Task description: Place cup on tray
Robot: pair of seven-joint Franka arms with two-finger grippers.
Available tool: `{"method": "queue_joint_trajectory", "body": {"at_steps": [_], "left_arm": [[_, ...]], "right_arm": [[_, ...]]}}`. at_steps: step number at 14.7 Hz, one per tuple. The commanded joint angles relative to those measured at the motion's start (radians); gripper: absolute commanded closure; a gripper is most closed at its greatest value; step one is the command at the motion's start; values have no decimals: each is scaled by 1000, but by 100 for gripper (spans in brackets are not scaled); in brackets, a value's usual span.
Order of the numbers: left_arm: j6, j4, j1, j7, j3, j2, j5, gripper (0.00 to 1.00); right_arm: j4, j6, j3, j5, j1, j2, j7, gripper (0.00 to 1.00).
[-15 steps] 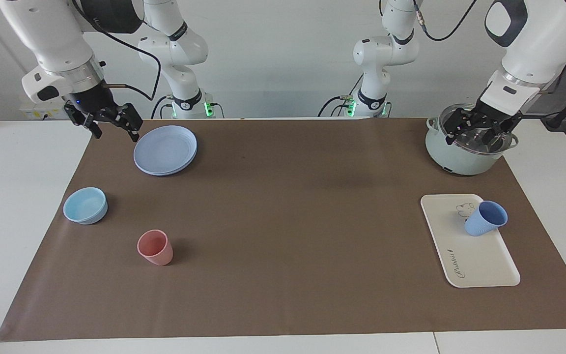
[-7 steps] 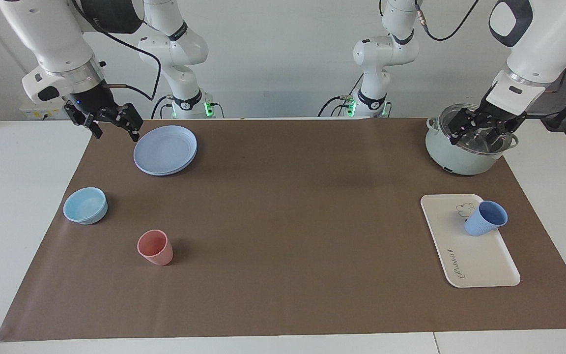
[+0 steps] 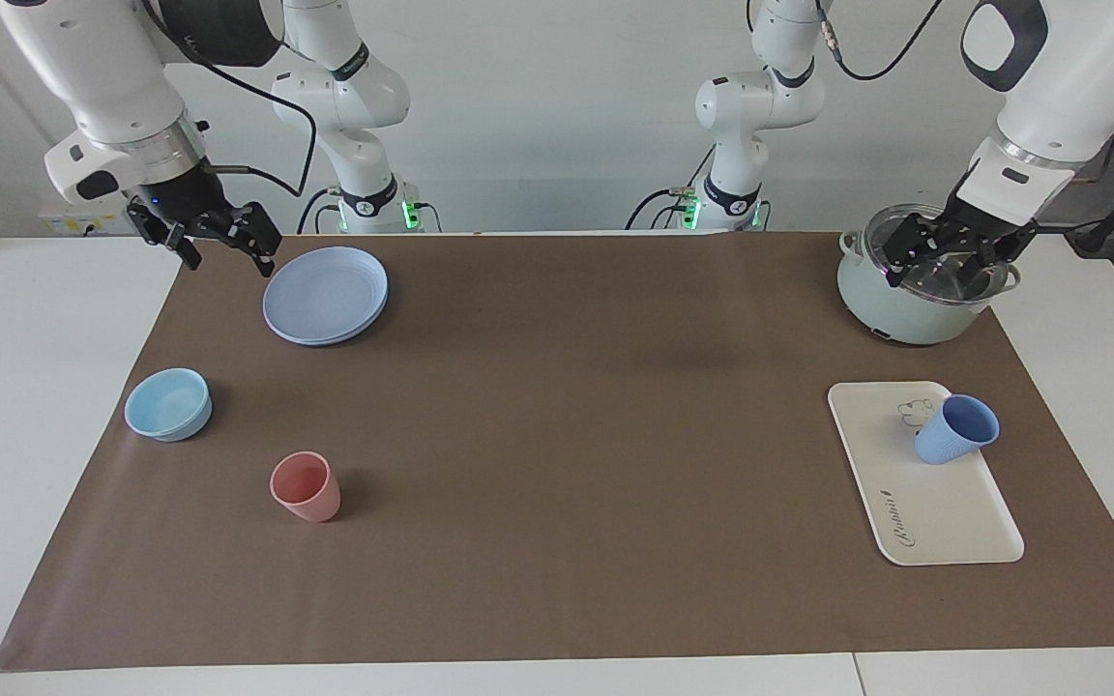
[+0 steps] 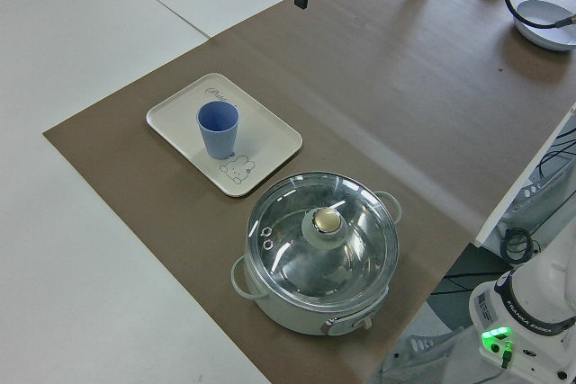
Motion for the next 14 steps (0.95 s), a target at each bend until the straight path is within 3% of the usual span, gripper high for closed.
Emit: {"method": "queue_joint_trajectory", "body": {"at_steps": [1,14], "left_arm": [[28,-33,5,17,-1,-28,-1,0],[40,-38,5,17,-1,-28,-1,0]], "right_arm": [[9,-10,8,6,-7,4,-4,0],[9,-10,8,6,-7,4,-10,0]]}}
